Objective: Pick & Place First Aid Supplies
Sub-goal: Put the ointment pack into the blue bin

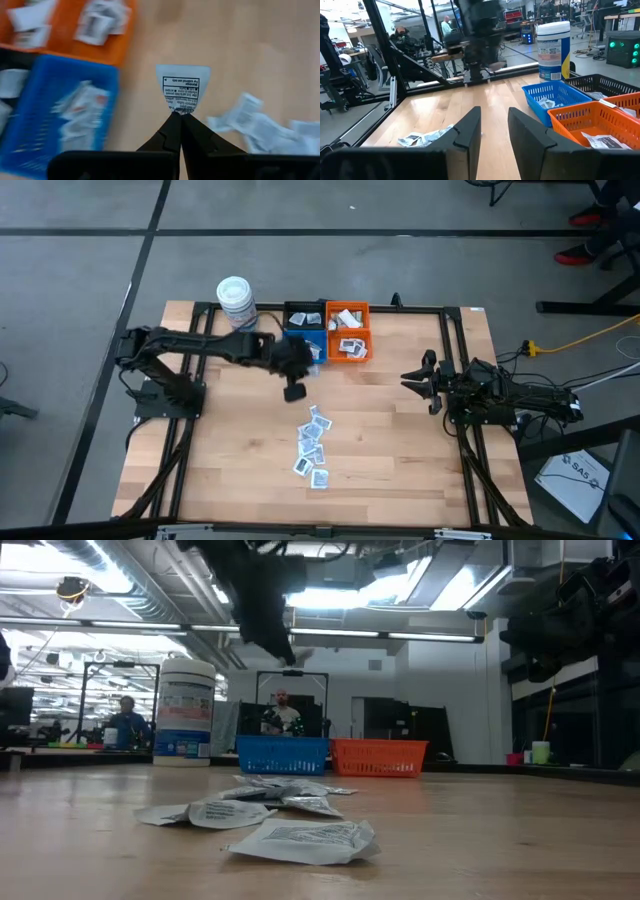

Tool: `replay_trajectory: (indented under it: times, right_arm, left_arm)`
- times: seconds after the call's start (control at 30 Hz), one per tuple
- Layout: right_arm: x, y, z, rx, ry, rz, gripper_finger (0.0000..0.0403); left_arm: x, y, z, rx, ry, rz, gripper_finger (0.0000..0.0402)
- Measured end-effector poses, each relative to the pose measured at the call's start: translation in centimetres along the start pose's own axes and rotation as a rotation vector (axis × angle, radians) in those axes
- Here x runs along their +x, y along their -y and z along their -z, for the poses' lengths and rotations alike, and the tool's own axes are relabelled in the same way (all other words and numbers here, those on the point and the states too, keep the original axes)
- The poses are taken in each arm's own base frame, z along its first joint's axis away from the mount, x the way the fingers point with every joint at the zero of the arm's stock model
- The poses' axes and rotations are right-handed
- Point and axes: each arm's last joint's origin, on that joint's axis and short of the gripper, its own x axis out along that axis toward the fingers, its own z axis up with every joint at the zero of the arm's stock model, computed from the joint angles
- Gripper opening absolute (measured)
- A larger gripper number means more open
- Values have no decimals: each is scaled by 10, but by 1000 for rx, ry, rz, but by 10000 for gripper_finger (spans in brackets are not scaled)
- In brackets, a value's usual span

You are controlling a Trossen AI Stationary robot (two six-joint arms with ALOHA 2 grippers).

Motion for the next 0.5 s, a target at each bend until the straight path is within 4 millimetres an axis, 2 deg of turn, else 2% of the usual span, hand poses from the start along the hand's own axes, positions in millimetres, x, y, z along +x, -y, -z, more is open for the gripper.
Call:
replay_trajectory:
  times: [0.2,0.5]
  right_arm:
    - [0,0,0,0,0,0,100]
    - [0,0,0,0,0,0,100]
  left_arm:
    - [5,-42,-2,-23,-11,-140,2]
    - [38,-95,1,-77,-107,-163,2]
